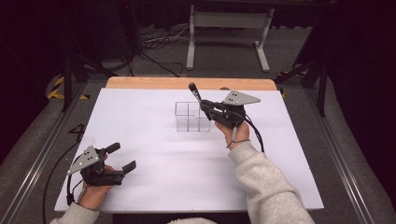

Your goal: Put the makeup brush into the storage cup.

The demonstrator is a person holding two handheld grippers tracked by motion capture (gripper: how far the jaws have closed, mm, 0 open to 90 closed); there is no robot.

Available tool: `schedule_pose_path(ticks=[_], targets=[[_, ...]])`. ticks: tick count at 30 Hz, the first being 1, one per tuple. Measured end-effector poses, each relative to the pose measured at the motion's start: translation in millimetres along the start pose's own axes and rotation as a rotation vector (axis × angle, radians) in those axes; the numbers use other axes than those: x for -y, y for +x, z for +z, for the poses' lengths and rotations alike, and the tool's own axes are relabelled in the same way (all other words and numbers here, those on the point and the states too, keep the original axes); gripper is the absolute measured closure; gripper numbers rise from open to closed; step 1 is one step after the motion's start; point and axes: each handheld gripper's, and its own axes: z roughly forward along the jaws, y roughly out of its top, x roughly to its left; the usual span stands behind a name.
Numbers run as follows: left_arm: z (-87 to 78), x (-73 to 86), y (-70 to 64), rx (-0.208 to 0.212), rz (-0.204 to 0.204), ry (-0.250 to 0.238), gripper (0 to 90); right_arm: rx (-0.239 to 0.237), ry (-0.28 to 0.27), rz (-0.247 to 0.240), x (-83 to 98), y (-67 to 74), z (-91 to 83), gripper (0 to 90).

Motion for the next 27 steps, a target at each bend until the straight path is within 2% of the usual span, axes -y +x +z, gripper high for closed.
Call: schedule_pose_path(ticks=[15,18,27], targets=[[2.8,-0.5,-0.1,0.005,0.007,0.005,3.2,0.056,-0.048,0.045,4.5,-11.0,14.2,79.4],[2.6,-0.5,-0.3,0.005,0.006,0.005,3.1,0.049,-0.066,0.079,5.9,-13.6,18.1,79.4],[2.6,-0.6,-0.5,0.006,0.007,0.005,3.2,0.080,-0.070,0.095,10.1,-19.1,23.9,79.3]])
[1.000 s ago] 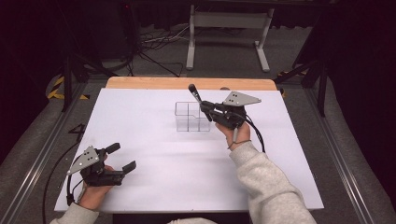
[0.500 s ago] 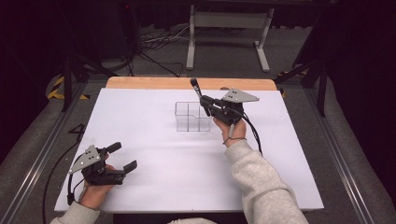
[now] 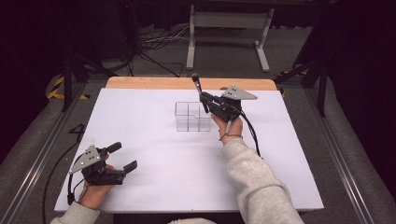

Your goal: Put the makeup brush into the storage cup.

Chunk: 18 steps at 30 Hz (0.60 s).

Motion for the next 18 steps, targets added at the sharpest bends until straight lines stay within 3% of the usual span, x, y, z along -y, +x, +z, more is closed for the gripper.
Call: schedule_pose_path(ticks=[5,18], targets=[[0.1,-0.2,0.0,0.001,0.003,-0.001,3.2,0.025,0.008,0.006,3.4,-4.8,1.4,79.2],[-0.3,-0.3,-0.1,0.002,0.002,-0.002,3.2,0.033,0.031,-0.020,15.5,-7.1,13.3,79.2]])
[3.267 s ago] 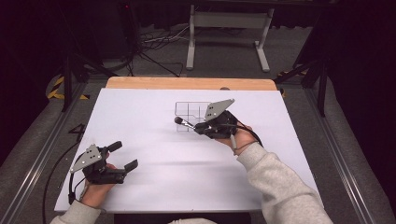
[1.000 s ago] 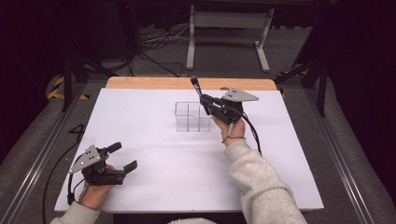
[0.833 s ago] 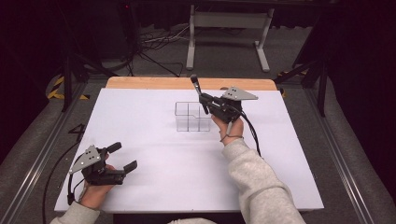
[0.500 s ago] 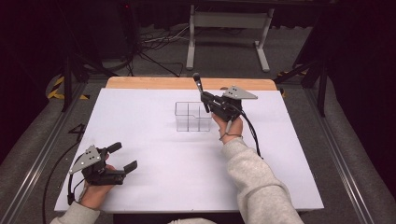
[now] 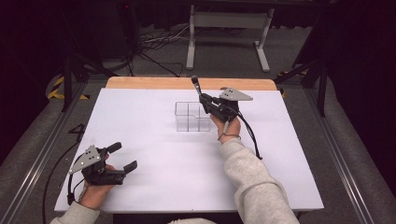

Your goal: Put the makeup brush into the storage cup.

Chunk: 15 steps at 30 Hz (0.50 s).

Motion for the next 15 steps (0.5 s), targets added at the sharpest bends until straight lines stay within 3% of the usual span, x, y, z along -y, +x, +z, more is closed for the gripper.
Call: schedule_pose_path(ticks=[15], targets=[[-0.3,-0.2,0.0,0.000,0.000,0.001,3.2,-0.002,0.022,0.024,11.6,-2.4,2.6,79.2]])
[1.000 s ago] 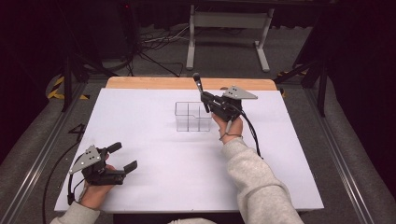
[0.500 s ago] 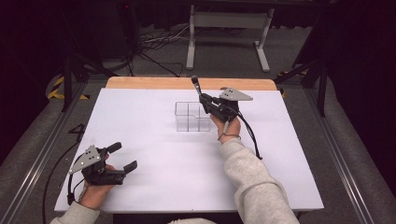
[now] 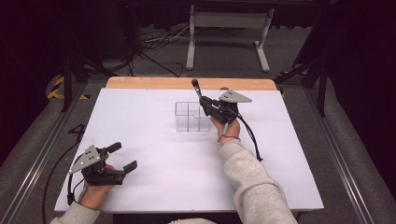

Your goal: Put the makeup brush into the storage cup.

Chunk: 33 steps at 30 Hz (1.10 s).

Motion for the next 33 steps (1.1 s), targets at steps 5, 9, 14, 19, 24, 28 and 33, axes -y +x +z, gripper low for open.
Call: schedule_pose_path(ticks=[5,9,14,19,24,28,33], targets=[[0.1,0.1,-0.1,-0.001,-0.001,-0.003,3.2,0.002,0.008,0.004,5.4,-0.8,0.4,79.2],[0.2,0.1,0.0,-0.001,0.001,0.000,3.2,0.005,0.008,0.015,8.4,-2.0,-1.1,79.1],[0.1,0.0,-0.1,0.000,0.000,0.000,3.3,-0.001,0.002,0.026,11.3,-0.7,-2.0,79.1],[0.4,-0.1,-0.1,0.000,0.000,-0.002,3.2,-0.004,0.012,0.029,13.0,-0.7,-1.8,79.1],[0.8,0.1,0.1,0.001,0.001,0.000,3.2,-0.006,0.023,0.029,15.0,-0.9,-1.7,79.0],[0.6,0.0,0.4,0.002,0.000,-0.002,3.3,-0.008,0.032,0.024,15.7,0.6,-1.6,78.8],[0.4,-0.2,0.4,0.004,0.000,-0.001,3.2,-0.019,0.010,0.034,14.0,1.9,-4.0,72.1]])
